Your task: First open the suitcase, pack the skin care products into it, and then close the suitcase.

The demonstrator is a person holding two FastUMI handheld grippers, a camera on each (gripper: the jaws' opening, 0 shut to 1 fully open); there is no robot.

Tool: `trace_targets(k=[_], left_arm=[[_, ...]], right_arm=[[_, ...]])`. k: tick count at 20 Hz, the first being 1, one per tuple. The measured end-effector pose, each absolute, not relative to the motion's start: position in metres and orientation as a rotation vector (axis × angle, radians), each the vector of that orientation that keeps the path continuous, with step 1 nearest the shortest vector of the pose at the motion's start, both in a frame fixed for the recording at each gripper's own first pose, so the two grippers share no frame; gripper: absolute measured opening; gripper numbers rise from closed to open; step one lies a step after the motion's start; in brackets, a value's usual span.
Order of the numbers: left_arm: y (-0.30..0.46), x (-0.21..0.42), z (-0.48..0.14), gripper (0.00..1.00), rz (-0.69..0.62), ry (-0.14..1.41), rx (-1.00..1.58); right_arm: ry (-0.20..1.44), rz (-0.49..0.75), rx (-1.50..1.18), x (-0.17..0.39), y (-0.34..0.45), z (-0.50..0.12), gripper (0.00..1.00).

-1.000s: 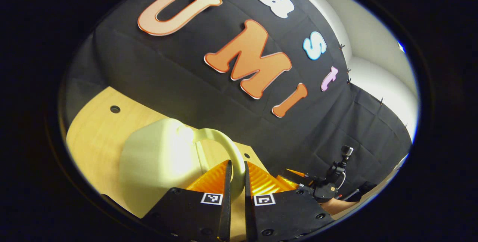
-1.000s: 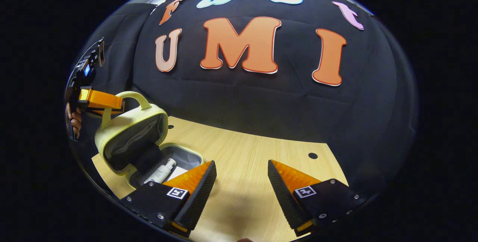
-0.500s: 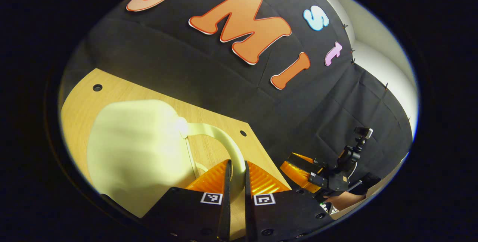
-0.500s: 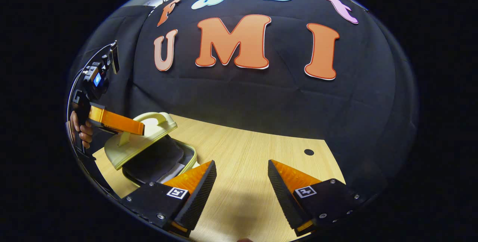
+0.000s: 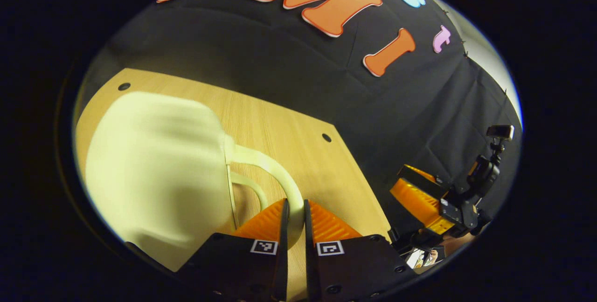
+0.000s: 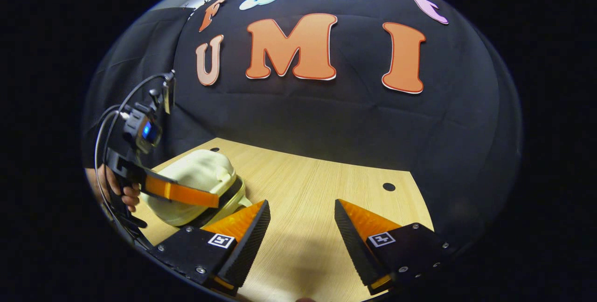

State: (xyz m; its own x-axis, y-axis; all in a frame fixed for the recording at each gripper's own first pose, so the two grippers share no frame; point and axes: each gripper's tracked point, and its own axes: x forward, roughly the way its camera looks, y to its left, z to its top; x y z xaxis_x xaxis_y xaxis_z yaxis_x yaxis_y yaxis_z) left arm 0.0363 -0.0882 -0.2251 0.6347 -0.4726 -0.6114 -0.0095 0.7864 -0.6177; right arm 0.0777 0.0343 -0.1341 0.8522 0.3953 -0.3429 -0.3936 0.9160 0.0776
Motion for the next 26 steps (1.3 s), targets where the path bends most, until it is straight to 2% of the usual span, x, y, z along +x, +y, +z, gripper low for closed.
trace_targets(k=[6, 7, 9, 10, 11, 12, 13, 21, 26], left_arm=[[-0.118, 0.02, -0.26, 0.18, -0.264, 0.97, -0.395], [-0.119, 0.022, -0.259, 0.3, -0.255, 0.952, -0.339], [-0.126, 0.027, -0.251, 0.31, -0.266, 0.922, -0.315], [-0.132, 0.029, -0.239, 0.43, -0.285, 0.888, -0.327], [-0.135, 0.032, -0.226, 0.65, -0.291, 0.856, -0.319], [-0.129, 0.038, -0.214, 0.75, -0.266, 0.811, -0.289], [-0.121, 0.043, -0.202, 0.93, -0.232, 0.762, -0.248], [-0.038, 0.038, -0.119, 0.99, 0.111, 0.389, -0.075], [-0.046, 0.025, -0.071, 0.98, 0.125, 0.238, -0.101]], right_arm=[[0.354, 0.397, 0.009, 0.082, 0.014, -0.138, 0.89], [0.352, 0.39, 0.014, 0.082, 0.012, -0.138, 0.89], [0.342, 0.388, 0.027, 0.084, 0.01, -0.135, 0.89], [0.334, 0.386, 0.031, 0.084, 0.009, -0.133, 0.89], [0.325, 0.388, 0.032, 0.084, 0.01, -0.13, 0.89], [0.313, 0.384, 0.028, 0.085, 0.01, -0.127, 0.89], [0.298, 0.384, 0.023, 0.085, 0.011, -0.122, 0.89], [0.096, 0.354, 0.049, 0.092, 0.017, -0.059, 0.88], [0.076, 0.388, 0.003, 0.087, 0.036, -0.055, 0.88]])
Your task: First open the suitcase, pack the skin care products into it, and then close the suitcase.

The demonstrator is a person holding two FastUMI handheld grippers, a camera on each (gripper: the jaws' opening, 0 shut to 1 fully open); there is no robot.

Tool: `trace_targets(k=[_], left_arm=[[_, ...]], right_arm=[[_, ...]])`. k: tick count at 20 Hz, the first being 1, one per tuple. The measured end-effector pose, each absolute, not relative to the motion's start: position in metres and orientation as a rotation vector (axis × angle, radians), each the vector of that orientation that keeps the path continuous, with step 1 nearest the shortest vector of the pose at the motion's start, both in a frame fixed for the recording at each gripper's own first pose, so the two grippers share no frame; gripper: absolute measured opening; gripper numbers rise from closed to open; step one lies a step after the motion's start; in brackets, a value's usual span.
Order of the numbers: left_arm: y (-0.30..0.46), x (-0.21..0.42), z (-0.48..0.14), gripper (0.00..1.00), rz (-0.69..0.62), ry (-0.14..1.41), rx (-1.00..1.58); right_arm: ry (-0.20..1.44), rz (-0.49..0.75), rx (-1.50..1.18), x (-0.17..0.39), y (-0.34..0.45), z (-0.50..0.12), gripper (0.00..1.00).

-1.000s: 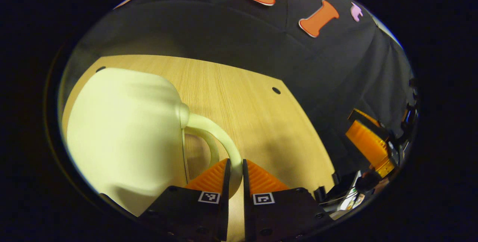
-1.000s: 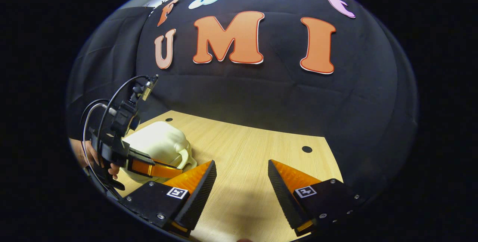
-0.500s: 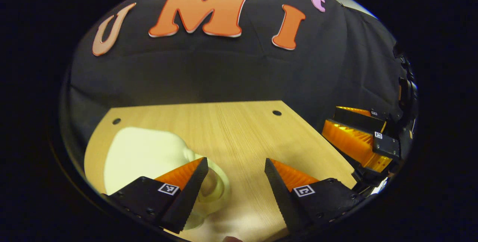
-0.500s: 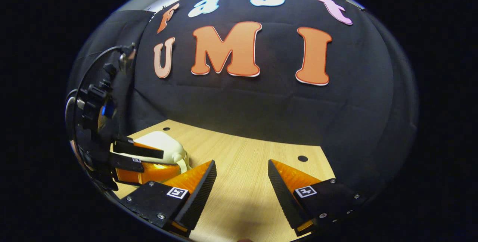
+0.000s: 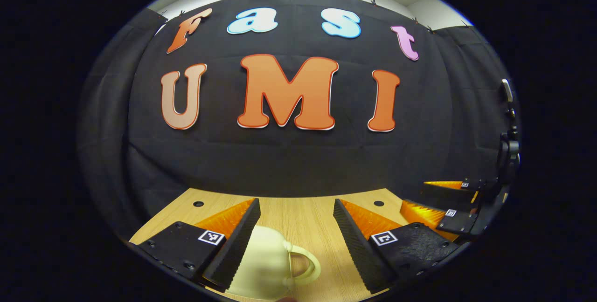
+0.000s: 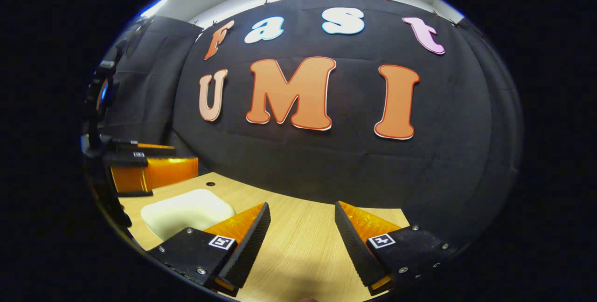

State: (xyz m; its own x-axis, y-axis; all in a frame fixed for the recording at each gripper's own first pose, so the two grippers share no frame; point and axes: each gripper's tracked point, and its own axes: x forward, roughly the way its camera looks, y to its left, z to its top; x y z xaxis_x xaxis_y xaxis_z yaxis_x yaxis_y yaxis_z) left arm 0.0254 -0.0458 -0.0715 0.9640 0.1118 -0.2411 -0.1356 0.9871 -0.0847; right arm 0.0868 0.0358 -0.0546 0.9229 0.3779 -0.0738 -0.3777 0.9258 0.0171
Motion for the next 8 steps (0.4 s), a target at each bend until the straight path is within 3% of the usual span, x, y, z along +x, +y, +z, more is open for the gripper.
trace_targets(k=[8], left_arm=[[-0.057, 0.026, -0.064, 0.98, 0.102, 0.157, -0.036]], right_arm=[[0.017, 0.381, -0.022, 0.077, 0.038, -0.036, 0.89]])
